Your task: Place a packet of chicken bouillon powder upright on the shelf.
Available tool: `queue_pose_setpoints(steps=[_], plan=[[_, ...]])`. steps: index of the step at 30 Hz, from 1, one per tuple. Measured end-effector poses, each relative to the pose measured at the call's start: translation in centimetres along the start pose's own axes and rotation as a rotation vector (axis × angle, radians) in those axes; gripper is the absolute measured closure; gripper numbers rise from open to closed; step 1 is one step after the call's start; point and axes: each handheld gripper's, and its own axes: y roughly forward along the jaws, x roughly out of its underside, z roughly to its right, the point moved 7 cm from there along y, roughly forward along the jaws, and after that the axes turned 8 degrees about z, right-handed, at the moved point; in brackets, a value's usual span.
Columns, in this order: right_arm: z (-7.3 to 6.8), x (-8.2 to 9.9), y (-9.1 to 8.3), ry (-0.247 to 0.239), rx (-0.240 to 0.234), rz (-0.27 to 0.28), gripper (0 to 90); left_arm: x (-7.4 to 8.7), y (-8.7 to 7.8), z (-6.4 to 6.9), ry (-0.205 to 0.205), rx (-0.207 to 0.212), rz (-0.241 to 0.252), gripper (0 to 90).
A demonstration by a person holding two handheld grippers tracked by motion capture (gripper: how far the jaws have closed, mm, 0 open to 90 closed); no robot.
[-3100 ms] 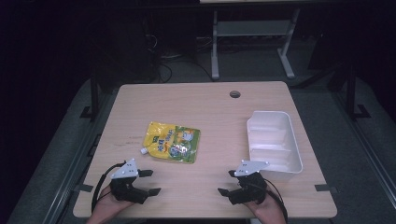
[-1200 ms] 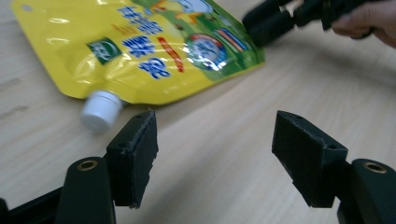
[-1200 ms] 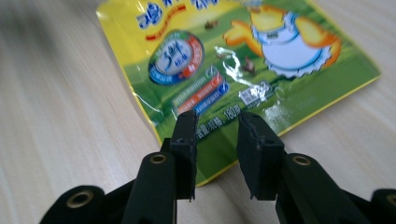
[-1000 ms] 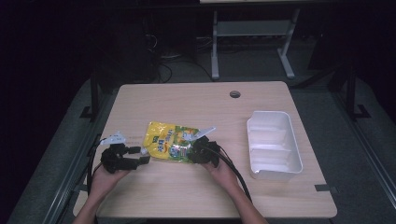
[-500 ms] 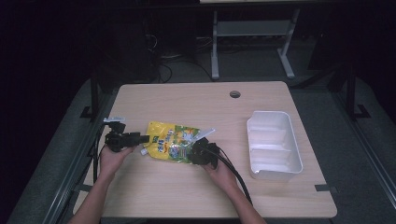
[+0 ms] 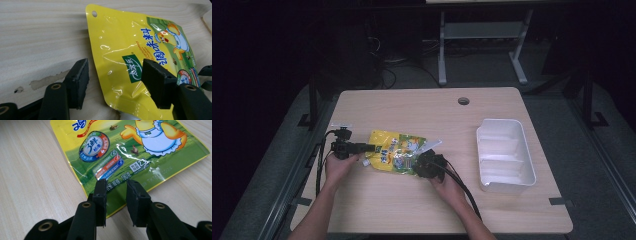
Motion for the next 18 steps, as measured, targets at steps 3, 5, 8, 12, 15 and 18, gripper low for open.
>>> queue_pose_setpoints(steps=[3,5,8,12,15,18], plan=[[0.05,0.02,0.00,0.006,-0.006,0.002,69.4,0.06,0.25,-0.03,-0.010,0.003,-0.006,41.3],[0.05,0.03,0.01,0.006,-0.006,0.004,69.4,0.23,0.51,-0.06,-0.018,0.011,-0.015,42.7],[0.02,0.05,0.00,0.003,-0.003,0.004,69.4,0.39,0.68,-0.04,-0.015,0.019,-0.025,46.1],[0.00,0.09,0.01,0.004,-0.002,0.005,69.4,0.37,0.49,0.06,-0.042,0.050,-0.024,51.9],[-0.01,0.13,0.02,0.001,-0.001,0.008,69.7,0.29,0.25,0.30,-0.055,0.073,-0.022,53.5],[0.01,0.21,0.03,0.007,-0.003,0.013,69.9,0.36,-0.09,0.28,-0.042,0.077,-0.026,58.1]])
